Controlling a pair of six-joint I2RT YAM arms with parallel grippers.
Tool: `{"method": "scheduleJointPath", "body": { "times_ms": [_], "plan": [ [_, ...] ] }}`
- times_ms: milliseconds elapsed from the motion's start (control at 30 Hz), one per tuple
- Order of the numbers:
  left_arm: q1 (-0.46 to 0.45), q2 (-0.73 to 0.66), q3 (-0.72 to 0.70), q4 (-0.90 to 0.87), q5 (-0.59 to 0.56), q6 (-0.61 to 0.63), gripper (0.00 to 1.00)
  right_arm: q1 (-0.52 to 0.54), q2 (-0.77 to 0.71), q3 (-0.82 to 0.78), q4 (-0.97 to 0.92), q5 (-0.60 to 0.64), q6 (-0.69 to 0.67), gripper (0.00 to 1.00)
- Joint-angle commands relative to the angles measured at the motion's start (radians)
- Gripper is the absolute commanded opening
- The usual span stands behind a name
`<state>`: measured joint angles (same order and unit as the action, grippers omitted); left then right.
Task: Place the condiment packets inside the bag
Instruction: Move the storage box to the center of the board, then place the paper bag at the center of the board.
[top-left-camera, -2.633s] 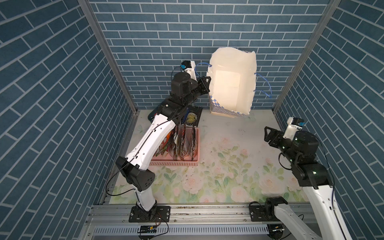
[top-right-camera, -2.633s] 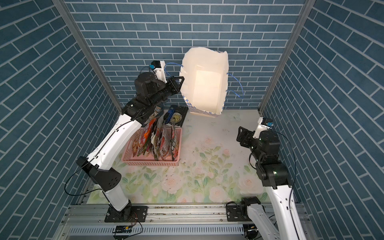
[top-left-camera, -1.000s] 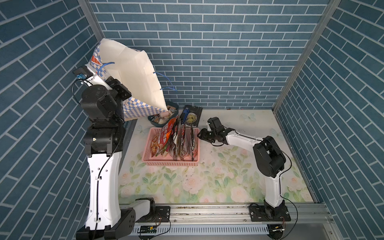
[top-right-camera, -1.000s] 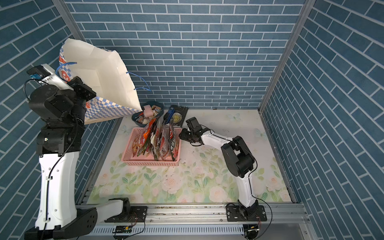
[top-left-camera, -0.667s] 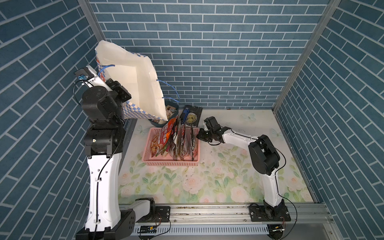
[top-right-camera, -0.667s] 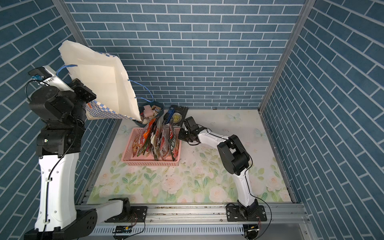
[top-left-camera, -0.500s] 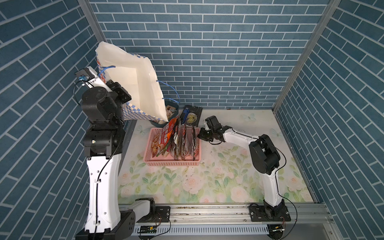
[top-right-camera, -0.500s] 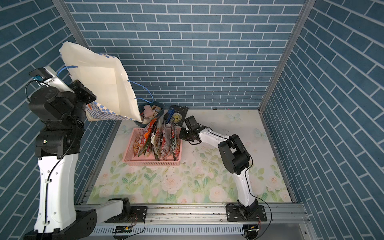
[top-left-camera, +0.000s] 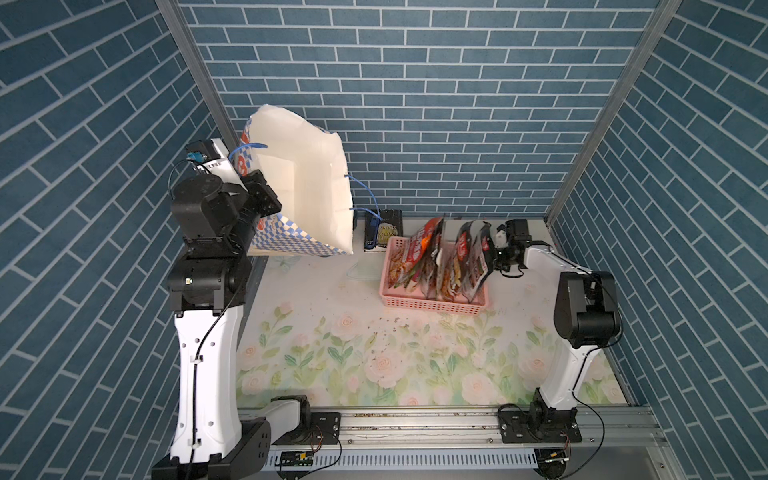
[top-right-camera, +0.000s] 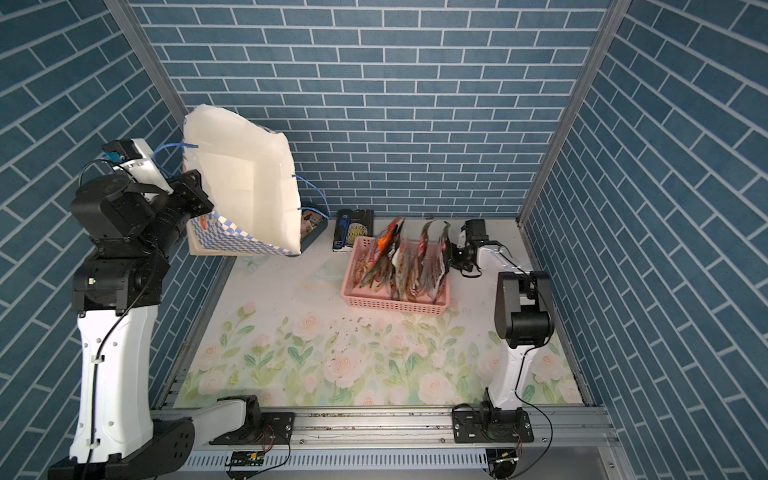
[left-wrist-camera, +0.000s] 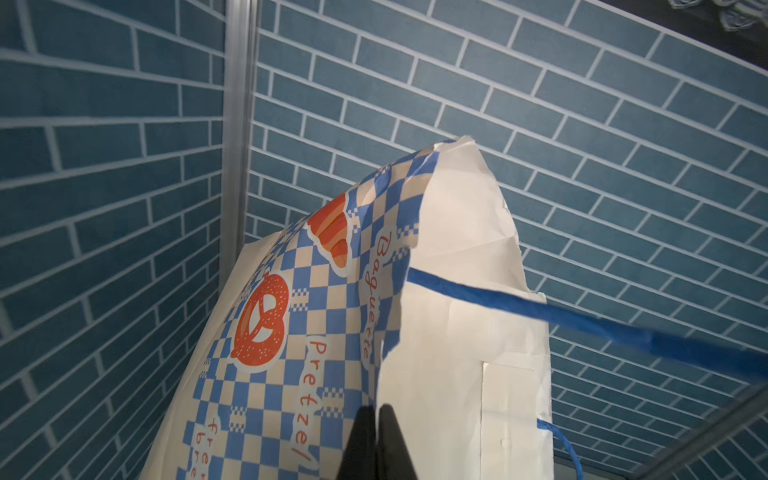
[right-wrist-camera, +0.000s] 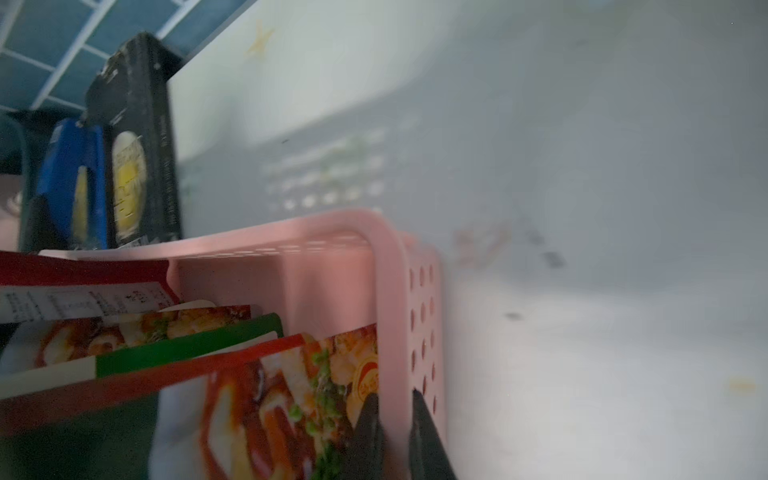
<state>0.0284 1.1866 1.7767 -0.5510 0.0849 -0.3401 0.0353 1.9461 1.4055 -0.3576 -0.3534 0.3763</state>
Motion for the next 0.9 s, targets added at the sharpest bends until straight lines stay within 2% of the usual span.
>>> {"method": "scheduleJointPath", "body": {
  "times_ms": [0,133,233,400,500,633,733,867],
  "plan": [
    [0.004,-0.027,-0.097,0.057,0.203,-0.097,0.0,-0.13,-0.05,0.017,0.0,0.082,-0.03,0.0],
    [-0.002,-0.022,-0.221,0.157,0.375,-0.237,0.0,-0.229,-0.035,0.025,0.047,0.066,-0.02,0.0],
    [-0.055,-0.009,-0.292,0.233,0.457,-0.319,0.0,-0.274,-0.017,0.047,0.075,0.082,-0.001,0.0],
    [-0.246,0.062,-0.339,0.207,0.466,-0.304,0.0,-0.296,0.064,0.152,0.118,0.071,0.01,0.0],
    [-0.321,0.107,-0.373,0.192,0.479,-0.296,0.0,-0.296,0.146,0.26,0.105,0.04,-0.017,0.0],
    [-0.347,0.122,-0.43,0.19,0.425,-0.329,0.0,-0.296,0.277,0.452,-0.008,0.045,-0.078,0.0],
    [-0.348,0.11,-0.487,0.253,0.388,-0.388,0.0,-0.296,0.33,0.54,-0.053,0.041,-0.088,0.0],
    [-0.349,0.112,-0.563,0.391,0.391,-0.496,0.0,-0.296,0.317,0.555,-0.047,0.011,-0.071,0.18]
  ]
}}
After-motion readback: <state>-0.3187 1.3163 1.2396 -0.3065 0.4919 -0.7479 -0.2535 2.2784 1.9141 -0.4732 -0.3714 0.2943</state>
